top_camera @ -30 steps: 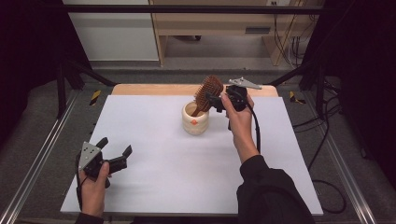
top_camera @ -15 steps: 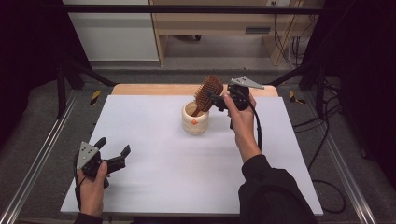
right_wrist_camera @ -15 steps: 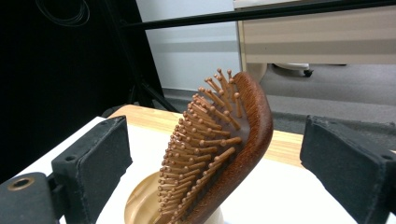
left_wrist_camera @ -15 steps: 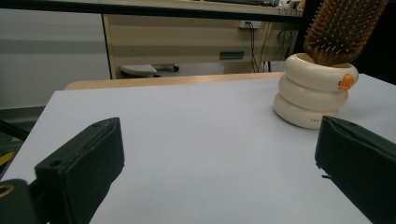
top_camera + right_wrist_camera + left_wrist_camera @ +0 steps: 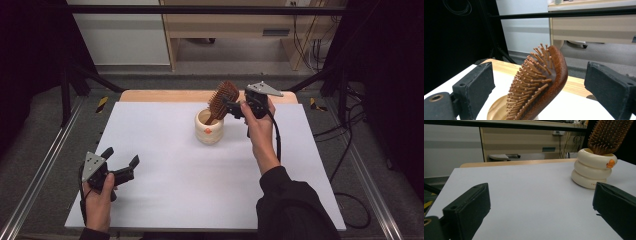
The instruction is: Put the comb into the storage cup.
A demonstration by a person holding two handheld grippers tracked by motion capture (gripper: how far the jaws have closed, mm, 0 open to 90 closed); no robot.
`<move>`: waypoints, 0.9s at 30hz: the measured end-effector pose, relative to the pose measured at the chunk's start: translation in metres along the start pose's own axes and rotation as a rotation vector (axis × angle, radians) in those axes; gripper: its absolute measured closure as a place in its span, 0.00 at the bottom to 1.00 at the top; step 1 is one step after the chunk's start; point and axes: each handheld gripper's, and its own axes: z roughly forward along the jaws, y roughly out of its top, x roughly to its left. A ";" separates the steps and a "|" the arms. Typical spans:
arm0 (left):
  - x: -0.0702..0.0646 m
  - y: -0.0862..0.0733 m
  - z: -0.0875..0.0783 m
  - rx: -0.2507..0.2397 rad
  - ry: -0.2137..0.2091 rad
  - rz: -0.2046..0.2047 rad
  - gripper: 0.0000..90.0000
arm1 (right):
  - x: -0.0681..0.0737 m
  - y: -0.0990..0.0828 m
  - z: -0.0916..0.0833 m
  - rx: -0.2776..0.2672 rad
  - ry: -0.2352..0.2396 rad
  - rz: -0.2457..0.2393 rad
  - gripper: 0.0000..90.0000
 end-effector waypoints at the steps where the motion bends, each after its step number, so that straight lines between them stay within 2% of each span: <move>1: 0.000 0.000 0.000 0.000 0.000 0.000 0.02 | 0.001 0.000 0.000 -0.004 -0.001 -0.004 0.10; 13: 0.002 0.000 -0.001 -0.003 0.008 0.001 0.02 | 0.000 0.002 -0.005 -0.035 -0.006 -0.041 0.10; 20: 0.008 0.002 -0.003 -0.016 0.028 0.003 0.02 | 0.000 0.004 -0.013 -0.049 0.003 -0.065 0.10; 23: 0.014 0.004 -0.005 -0.033 0.030 0.037 0.02 | -0.001 0.005 -0.017 -0.060 0.016 -0.061 0.09; 27: 0.019 0.005 -0.007 -0.049 0.029 0.046 0.02 | -0.003 0.007 -0.022 -0.062 0.026 -0.054 0.07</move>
